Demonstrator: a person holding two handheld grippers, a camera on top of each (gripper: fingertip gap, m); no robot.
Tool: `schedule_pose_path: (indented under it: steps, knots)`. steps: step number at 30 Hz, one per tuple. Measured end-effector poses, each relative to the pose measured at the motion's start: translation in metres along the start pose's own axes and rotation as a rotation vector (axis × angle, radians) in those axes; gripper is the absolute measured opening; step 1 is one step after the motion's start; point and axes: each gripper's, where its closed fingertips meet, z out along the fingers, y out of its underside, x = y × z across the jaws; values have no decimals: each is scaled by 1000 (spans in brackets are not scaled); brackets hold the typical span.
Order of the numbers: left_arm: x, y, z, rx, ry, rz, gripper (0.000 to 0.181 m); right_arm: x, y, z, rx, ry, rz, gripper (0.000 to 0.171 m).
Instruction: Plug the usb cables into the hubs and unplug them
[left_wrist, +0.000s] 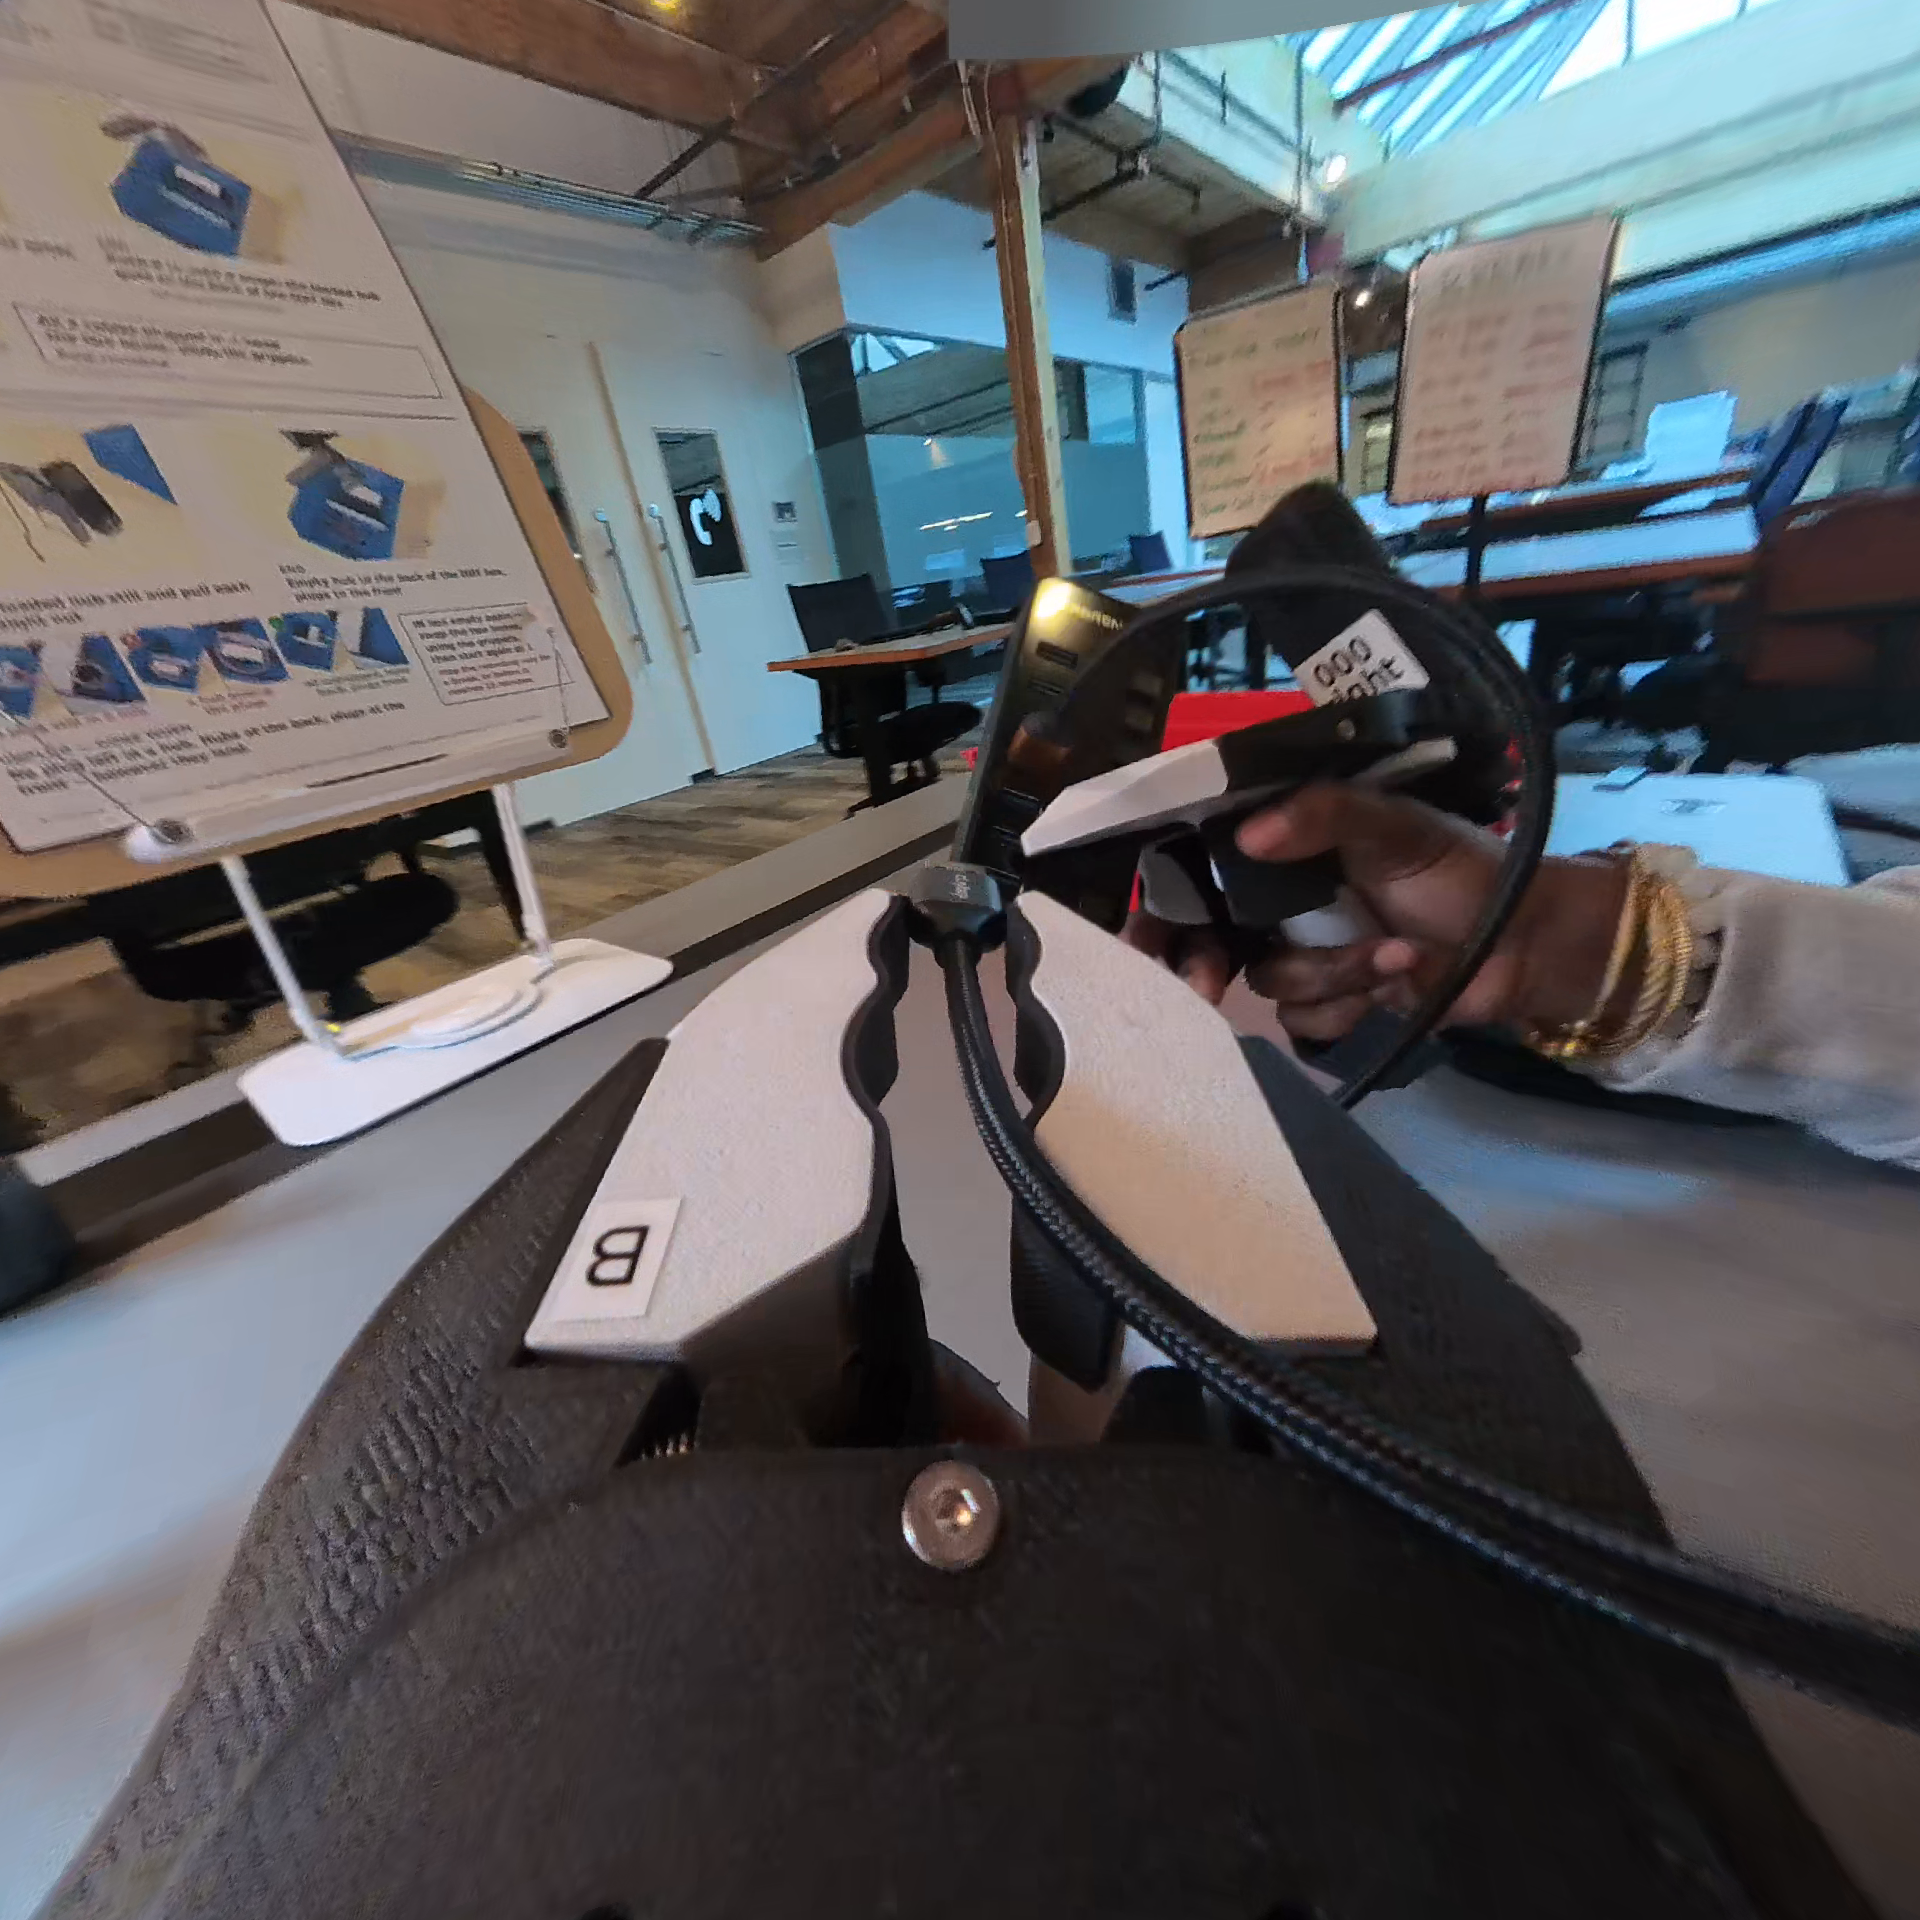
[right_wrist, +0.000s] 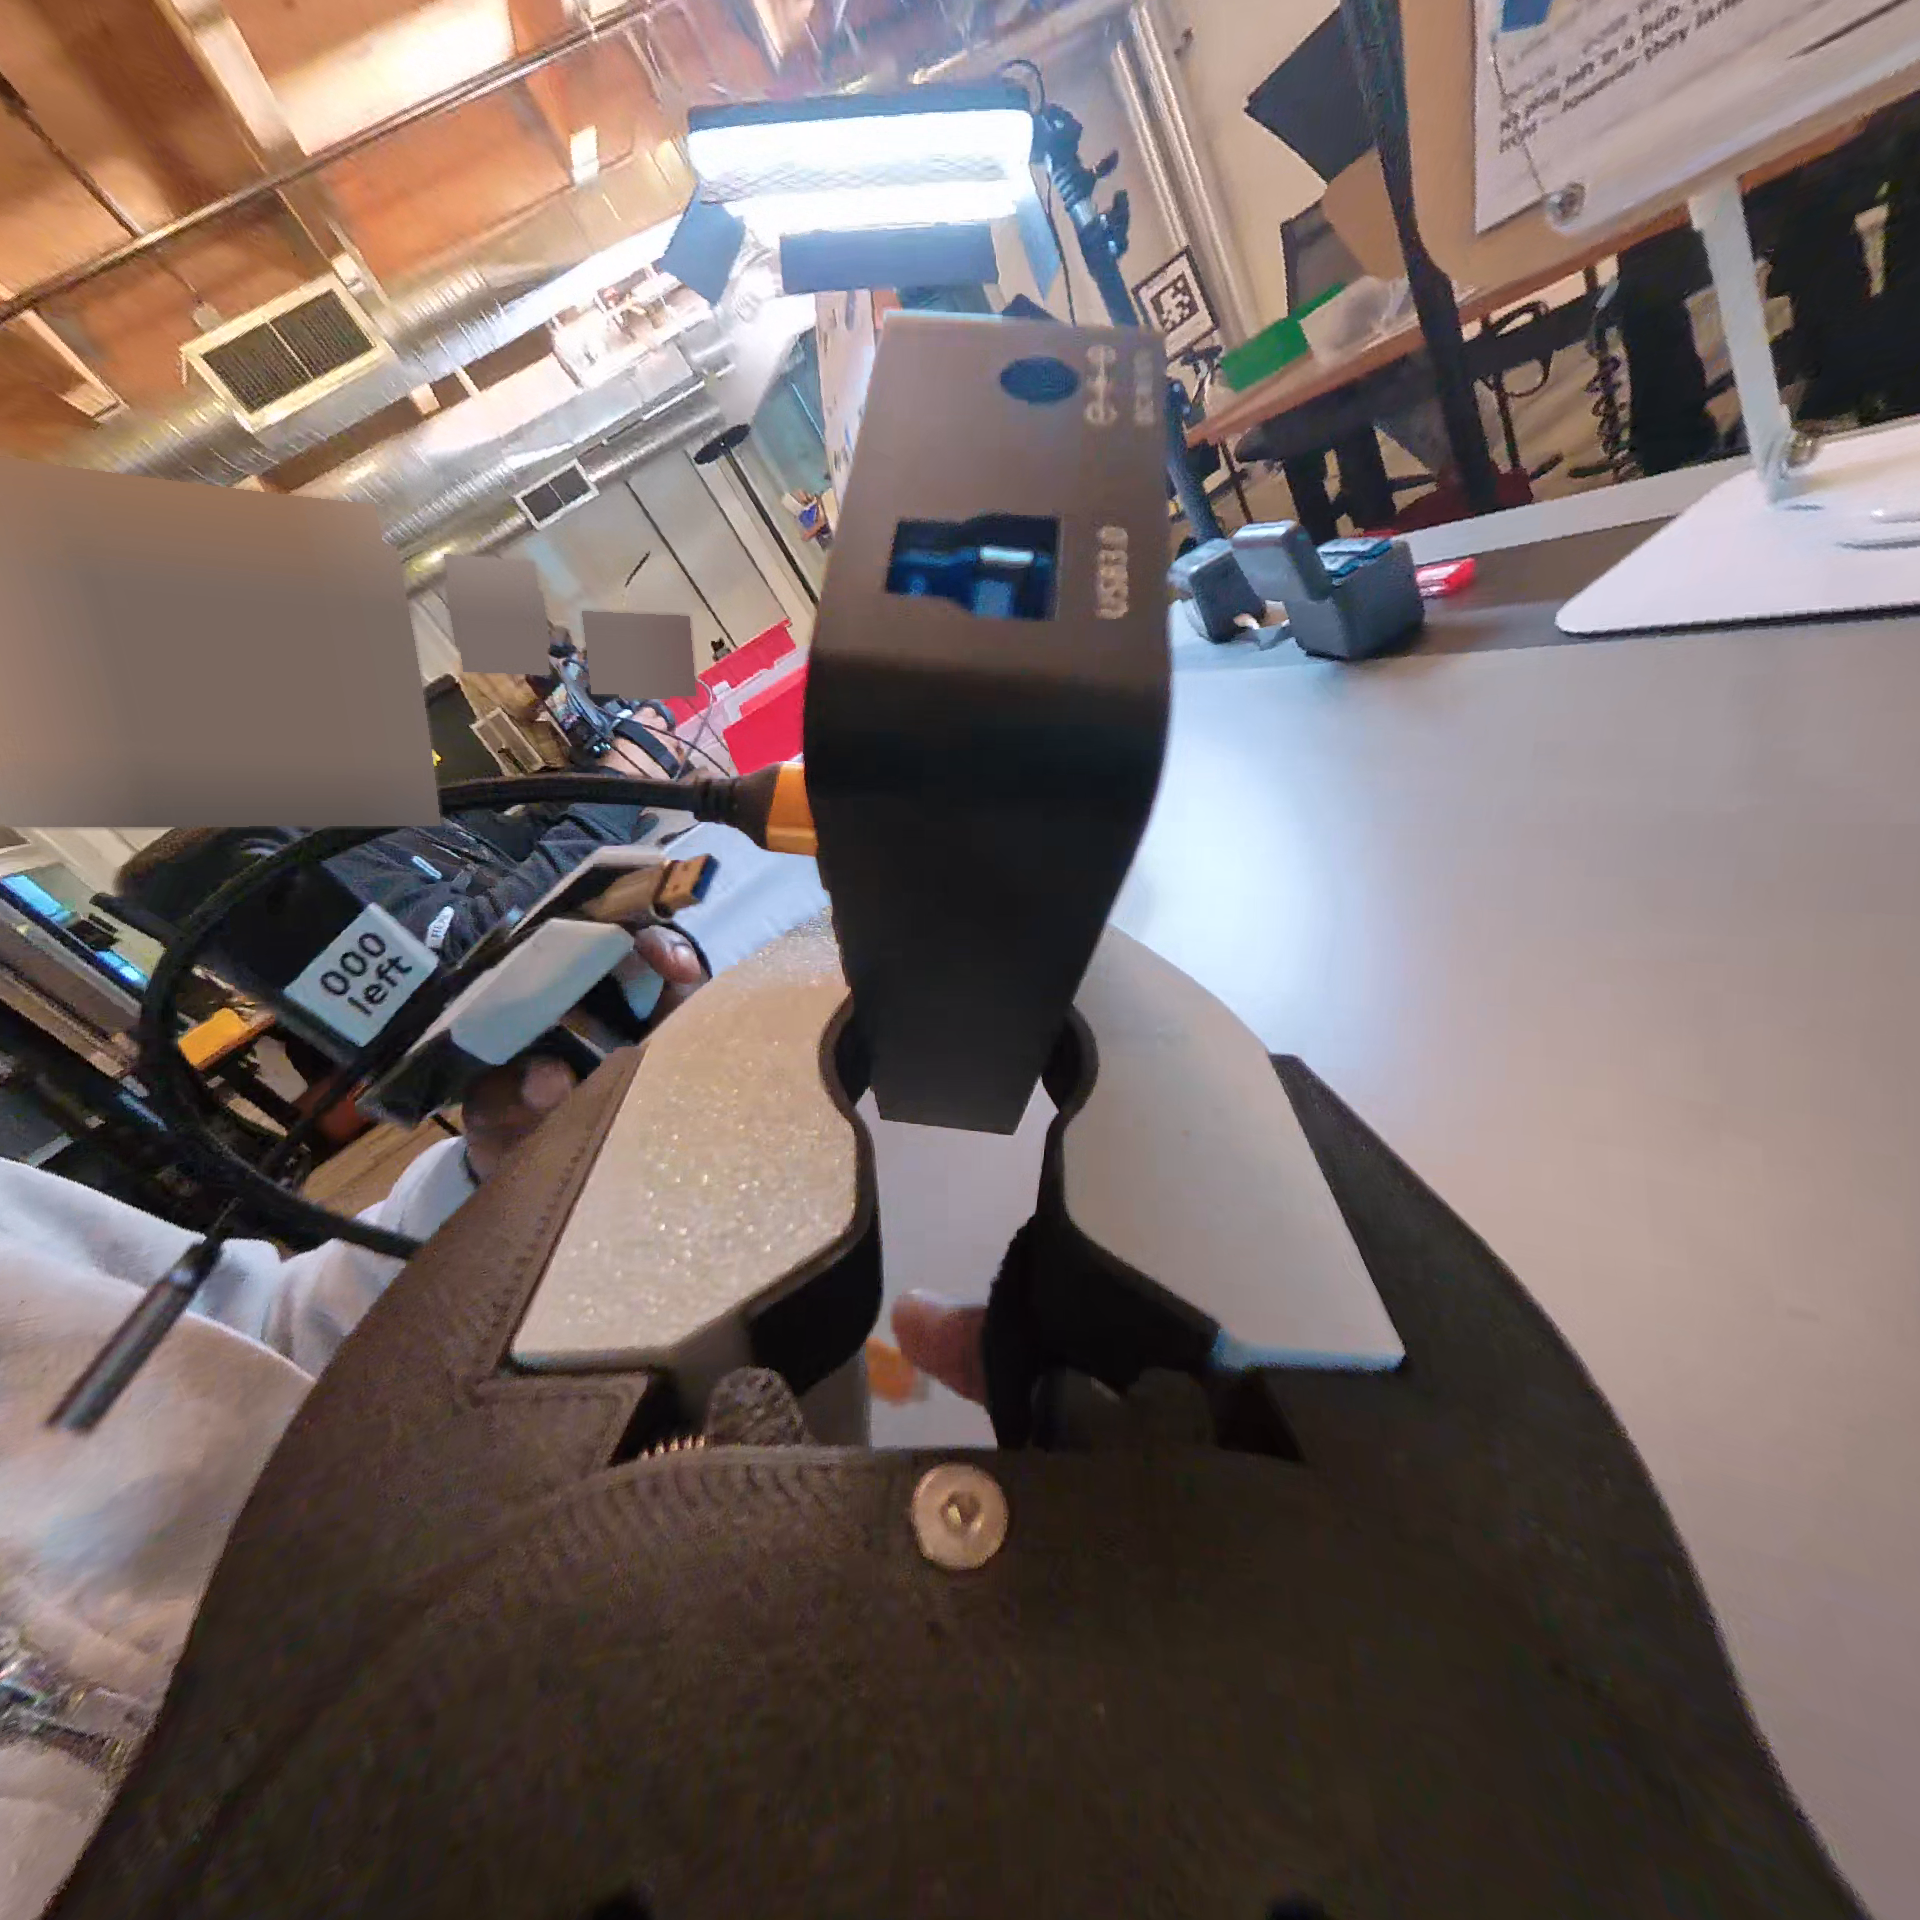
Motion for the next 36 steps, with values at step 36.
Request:
schedule_pose_path:
  steps: [36]
  knots:
    - [13,-4,4,-6,-123,382,18,-65,5,19,83,40,-535,30]
